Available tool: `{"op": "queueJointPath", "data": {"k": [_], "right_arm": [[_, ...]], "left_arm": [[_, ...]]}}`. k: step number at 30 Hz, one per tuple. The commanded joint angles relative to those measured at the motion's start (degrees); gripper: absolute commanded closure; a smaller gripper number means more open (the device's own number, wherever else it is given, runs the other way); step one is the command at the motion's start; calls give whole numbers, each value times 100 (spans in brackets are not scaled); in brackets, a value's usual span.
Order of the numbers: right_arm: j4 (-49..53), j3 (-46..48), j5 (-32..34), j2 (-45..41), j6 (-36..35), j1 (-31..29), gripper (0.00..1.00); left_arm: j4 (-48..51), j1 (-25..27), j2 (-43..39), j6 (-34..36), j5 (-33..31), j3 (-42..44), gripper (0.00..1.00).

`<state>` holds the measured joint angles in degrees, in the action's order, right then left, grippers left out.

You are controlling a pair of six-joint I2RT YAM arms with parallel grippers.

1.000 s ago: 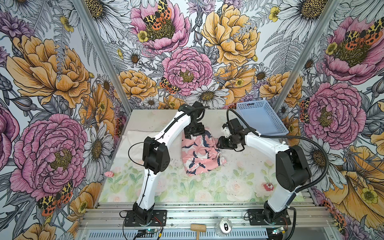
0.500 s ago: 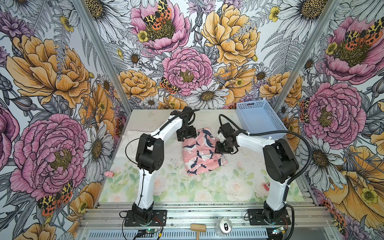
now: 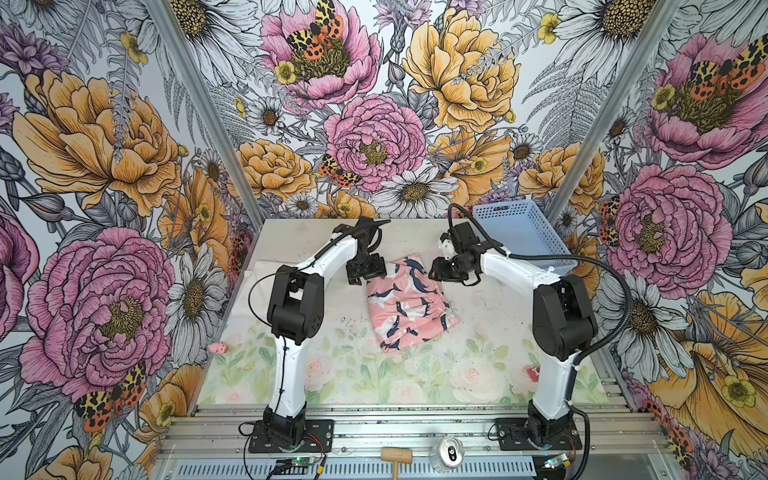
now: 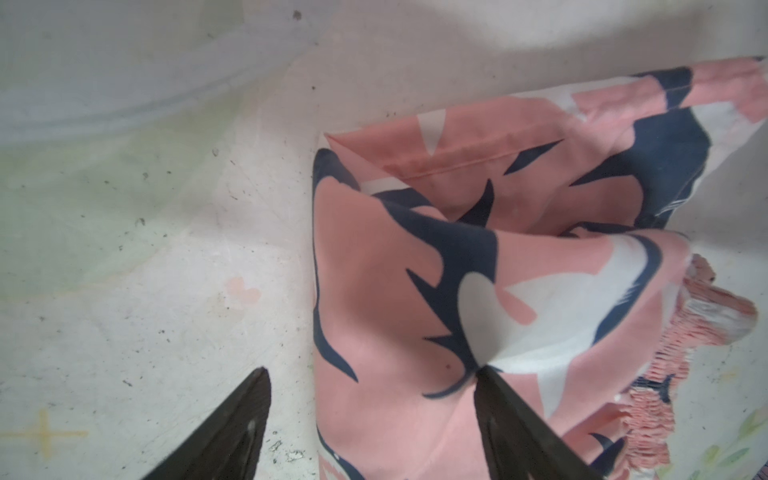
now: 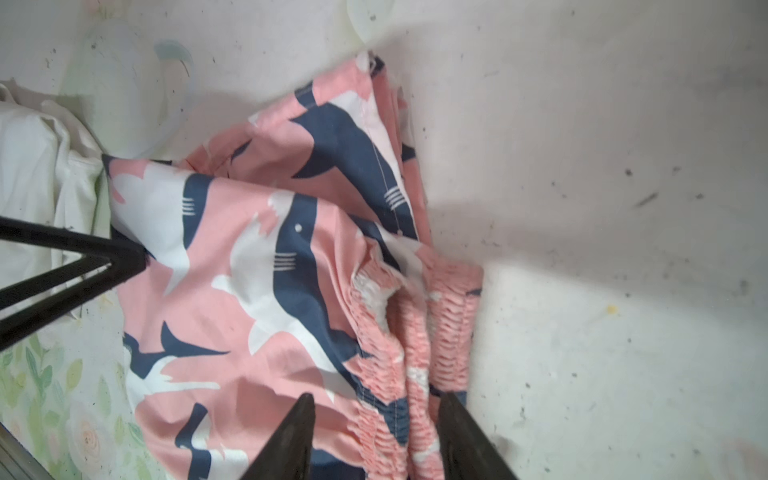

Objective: Fold and stack the mixed laundry pile

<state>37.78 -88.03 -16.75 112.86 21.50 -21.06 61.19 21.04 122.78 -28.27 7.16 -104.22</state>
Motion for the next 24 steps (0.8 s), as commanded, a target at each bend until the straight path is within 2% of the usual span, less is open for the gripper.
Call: {"op": "queueJointPath", "data": {"k": [1,11,17,21,22,24], "right_arm": [[10,-300,-97,436,-250,18,49],[-97,-513,-327,859,-404,4,53],[-242,-434,-306,760,-426,-1,71],[-295,-282,-302,555,-453,22,97],[-297,-258,-300,524,-470,23,100],[-305,-176,-295,395,-496,36,100]], "left_arm": [[-151,-94,-149,164,120,-18,21],[-160,-140,-220,190,119,122,21],[-160,-148,-138,268,149,28,20],[-149,-206,-29,346,142,-79,20],[-141,-219,-5,372,133,-102,20],[-133,-243,34,393,124,-133,20]]}}
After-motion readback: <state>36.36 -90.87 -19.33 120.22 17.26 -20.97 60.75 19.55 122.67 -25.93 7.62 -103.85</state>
